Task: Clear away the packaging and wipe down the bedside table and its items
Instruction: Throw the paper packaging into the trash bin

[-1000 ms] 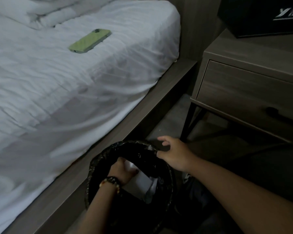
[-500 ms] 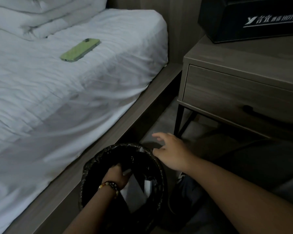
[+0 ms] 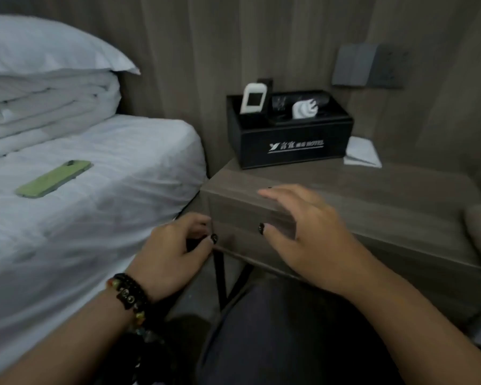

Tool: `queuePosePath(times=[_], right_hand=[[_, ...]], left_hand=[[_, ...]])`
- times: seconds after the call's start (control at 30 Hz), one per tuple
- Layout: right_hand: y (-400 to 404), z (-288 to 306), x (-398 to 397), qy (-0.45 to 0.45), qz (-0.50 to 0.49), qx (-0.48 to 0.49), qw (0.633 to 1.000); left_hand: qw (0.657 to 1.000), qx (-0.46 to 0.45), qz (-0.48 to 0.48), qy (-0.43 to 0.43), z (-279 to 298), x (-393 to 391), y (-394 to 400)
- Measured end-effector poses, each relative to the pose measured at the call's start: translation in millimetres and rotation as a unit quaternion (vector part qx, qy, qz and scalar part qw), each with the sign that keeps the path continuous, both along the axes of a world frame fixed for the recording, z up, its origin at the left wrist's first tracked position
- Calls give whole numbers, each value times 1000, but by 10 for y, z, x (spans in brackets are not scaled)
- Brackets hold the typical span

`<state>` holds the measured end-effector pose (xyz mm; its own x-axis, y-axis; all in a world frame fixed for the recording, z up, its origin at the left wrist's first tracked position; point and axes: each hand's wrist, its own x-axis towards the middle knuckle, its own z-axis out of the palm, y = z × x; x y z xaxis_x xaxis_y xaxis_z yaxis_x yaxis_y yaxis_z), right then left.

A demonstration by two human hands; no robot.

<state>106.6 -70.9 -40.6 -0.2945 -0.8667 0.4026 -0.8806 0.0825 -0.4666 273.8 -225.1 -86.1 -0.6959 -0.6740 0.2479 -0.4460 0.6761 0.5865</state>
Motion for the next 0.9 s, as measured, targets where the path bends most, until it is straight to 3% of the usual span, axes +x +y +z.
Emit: queuePosePath(times=[0.17,0.3,0.4,0.47,0.53,0.63,0.73,0.9], right_hand=[[450,430,-727,83,-144,1,986],[689,532,-1186,81,-263,16,961],[752,479,-1373,66,-285,5,956],[745,428,-1459,57,-278,-1,959],[725,399,-1532,46,-274,-14,961],[744,384,-1679,28,-287,-41,957],[761,344,-1793,3,-307,-70,949],[732,261,-1883,-13,-316,-76,946]], left_hand=[[996,-50,-73,1,519,-894,168],[990,-68,-118,-24,802,-1676,233],[977,-134,-145,-81,901,-2287,204],[938,-274,-154,-149,953,-2679,156],[876,-391,-175,-223,1032,-3037,75],[794,-461,-224,-328,1151,-3522,-69],[718,-527,-265,-369,1152,-3871,-109],[648,-586,-292,-390,901,-4180,58]])
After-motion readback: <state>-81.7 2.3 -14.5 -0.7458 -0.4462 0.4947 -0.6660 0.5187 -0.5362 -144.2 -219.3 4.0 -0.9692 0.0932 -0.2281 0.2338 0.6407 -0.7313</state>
